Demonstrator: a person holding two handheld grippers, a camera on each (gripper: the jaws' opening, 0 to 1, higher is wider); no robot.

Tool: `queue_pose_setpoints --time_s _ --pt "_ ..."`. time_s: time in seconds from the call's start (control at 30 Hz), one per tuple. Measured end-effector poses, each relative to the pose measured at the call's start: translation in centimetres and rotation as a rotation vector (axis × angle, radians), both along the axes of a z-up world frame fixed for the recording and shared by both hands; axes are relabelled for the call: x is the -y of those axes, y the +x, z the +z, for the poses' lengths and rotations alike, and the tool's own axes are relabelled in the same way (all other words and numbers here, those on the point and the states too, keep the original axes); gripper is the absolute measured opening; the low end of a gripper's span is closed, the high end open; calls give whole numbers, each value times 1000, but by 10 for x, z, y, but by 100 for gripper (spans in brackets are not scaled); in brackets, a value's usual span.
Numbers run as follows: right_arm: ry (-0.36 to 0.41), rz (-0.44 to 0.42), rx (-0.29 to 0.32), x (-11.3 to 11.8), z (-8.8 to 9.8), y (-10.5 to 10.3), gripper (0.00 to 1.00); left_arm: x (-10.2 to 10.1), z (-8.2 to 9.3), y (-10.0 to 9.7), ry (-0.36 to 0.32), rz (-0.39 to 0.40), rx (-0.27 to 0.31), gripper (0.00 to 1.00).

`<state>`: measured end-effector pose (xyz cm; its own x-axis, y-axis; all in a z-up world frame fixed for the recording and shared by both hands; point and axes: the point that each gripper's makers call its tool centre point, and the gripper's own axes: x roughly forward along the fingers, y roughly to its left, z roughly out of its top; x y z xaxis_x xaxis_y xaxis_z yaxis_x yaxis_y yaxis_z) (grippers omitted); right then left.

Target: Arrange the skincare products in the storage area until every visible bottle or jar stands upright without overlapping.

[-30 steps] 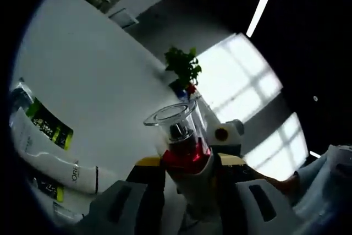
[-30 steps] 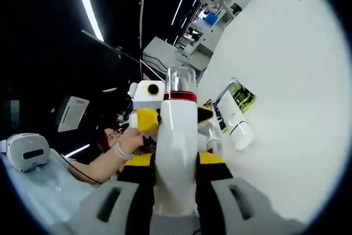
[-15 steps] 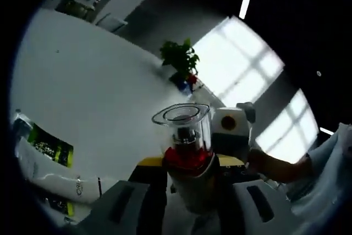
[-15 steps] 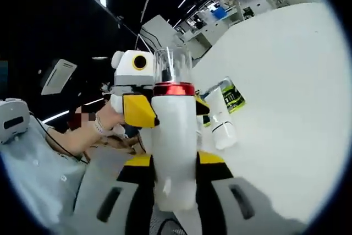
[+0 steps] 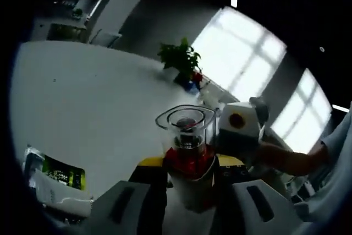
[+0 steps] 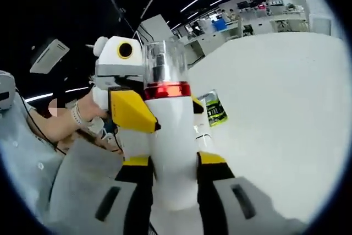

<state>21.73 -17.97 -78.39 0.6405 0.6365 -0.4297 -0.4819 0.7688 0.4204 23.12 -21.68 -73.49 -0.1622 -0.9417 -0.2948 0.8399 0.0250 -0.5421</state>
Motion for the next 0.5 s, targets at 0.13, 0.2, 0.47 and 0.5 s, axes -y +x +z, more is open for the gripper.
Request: queue_pose_setpoints --time_s 0.13,0.2,0.47,0.5 --pt "-104 -47 35 10 -8 5 30 6 -3 -2 28 -12 65 28" --pt "-135 -71 45 13 -11 6 30 9 -5 1 39 -13 76 28" --pt "-254 -117 78 25 -21 18 31 16 -7 11 85 -4 187 28" --pt "-268 -119 81 26 -23 20 31 17 -8 10 91 -1 199 28"
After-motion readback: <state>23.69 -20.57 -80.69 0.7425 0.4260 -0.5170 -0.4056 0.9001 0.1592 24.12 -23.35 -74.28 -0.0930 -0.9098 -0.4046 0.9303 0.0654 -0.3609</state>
